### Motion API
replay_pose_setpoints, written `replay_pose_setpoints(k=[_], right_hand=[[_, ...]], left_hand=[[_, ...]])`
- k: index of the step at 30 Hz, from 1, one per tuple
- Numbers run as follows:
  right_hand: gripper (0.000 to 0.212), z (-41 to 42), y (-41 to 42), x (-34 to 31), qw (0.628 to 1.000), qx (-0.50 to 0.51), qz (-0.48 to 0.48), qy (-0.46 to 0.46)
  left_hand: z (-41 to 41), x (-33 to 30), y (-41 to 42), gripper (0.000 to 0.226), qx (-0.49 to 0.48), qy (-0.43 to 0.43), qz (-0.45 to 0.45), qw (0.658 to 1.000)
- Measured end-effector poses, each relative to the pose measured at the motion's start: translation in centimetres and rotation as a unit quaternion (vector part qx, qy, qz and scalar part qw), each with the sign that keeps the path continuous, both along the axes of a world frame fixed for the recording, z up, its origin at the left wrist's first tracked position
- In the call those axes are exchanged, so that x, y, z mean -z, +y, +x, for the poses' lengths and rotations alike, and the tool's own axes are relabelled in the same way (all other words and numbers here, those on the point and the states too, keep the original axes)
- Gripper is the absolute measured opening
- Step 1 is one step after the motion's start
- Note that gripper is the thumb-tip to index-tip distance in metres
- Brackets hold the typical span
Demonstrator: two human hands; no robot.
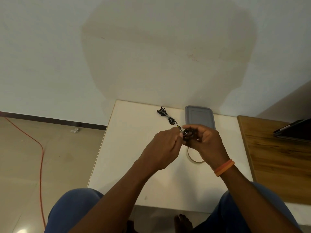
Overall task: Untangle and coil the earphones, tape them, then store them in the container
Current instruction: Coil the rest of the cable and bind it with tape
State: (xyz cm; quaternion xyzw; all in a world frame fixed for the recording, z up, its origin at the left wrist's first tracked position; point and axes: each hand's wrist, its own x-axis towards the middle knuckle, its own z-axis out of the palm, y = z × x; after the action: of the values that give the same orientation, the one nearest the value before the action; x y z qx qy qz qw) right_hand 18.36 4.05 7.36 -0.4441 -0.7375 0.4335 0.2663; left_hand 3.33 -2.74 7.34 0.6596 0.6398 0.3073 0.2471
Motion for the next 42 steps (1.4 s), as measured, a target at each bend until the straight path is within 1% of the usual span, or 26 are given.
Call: replay_pose_setpoints(k=[1,3,5,6,9,13,15,17,19,22,27,31,33,35,37,38,40,42], right_hand=[[0.047,0.0,0.1,0.0,0.999,-0.011,0.027,-0.013],[0.06,0.1,-0.1,-0.2,0.999,-0.023,0.042,-0.014],[0.067,0.3,-0.1,-0.3,0.996,-0.049,0.074,-0.014],[0.064,0.5,-0.1,-0.3,0.993,-0.063,0.1,-0.016],[0.041,0.8,-0.1,-0.1,0.981,-0.065,0.183,-0.009],[0.026,0.7,-0.2,0.3,0.981,-0.024,0.194,-0.004],[0.024,0.5,-0.1,0.5,0.978,-0.005,0.206,-0.012],[0.022,0.3,0.1,0.6,0.975,0.008,0.222,-0.02],[0.021,0.1,0.1,0.4,0.973,0.017,0.231,-0.022],[0.02,0.2,0.1,0.2,0.97,0.016,0.243,-0.023],[0.021,0.1,0.0,0.3,0.965,0.026,0.258,-0.033],[0.021,0.0,-0.3,0.1,0.962,0.037,0.268,-0.028],[0.021,0.0,-0.5,0.0,0.951,0.039,0.306,-0.036],[0.03,-0.1,-0.9,-0.1,0.942,0.04,0.329,-0.044],[0.047,-0.1,-1.2,-0.3,0.946,0.027,0.319,-0.049],[0.047,-0.1,-1.2,-0.4,0.939,0.016,0.338,-0.056],[0.028,0.0,-1.0,-0.3,0.914,-0.009,0.401,-0.067],[0.015,0.0,-0.8,-0.4,0.905,-0.014,0.421,-0.064]], left_hand=[[-0.1,0.0,0.0,0.023,0.011,0.003,0.0,1.0],[-0.3,0.1,-0.1,0.023,0.024,0.003,0.013,1.0],[-0.4,-0.1,-0.1,0.023,0.038,0.004,0.021,0.999],[-0.3,-0.1,-0.2,0.022,0.045,0.004,0.024,0.999],[-0.3,-0.1,-0.2,0.018,0.053,0.007,0.035,0.998],[-0.3,0.2,-0.2,0.017,0.052,0.026,0.053,0.997],[-0.2,0.6,-0.1,0.021,0.039,0.036,0.044,0.998],[-0.1,0.7,-0.1,0.027,0.021,0.026,0.023,0.999],[0.0,0.5,0.0,0.028,0.011,-0.011,0.005,1.0],[-0.3,0.3,0.0,0.014,0.017,-0.089,-0.015,0.996],[-0.6,0.3,0.1,0.02,0.017,-0.173,-0.051,0.984],[-0.5,0.5,0.1,0.024,0.003,-0.205,-0.039,0.978],[-0.4,0.4,0.1,0.025,-0.009,-0.207,-0.037,0.978],[-0.3,0.3,0.2,0.025,-0.014,-0.203,-0.04,0.978],[-0.2,0.4,0.3,0.026,-0.017,-0.194,-0.042,0.98],[-0.2,0.4,0.4,0.026,-0.017,-0.192,-0.042,0.98],[-0.3,0.5,0.3,0.027,-0.02,-0.192,-0.042,0.98],[-0.2,0.6,0.4,0.028,-0.023,-0.197,-0.048,0.979]])
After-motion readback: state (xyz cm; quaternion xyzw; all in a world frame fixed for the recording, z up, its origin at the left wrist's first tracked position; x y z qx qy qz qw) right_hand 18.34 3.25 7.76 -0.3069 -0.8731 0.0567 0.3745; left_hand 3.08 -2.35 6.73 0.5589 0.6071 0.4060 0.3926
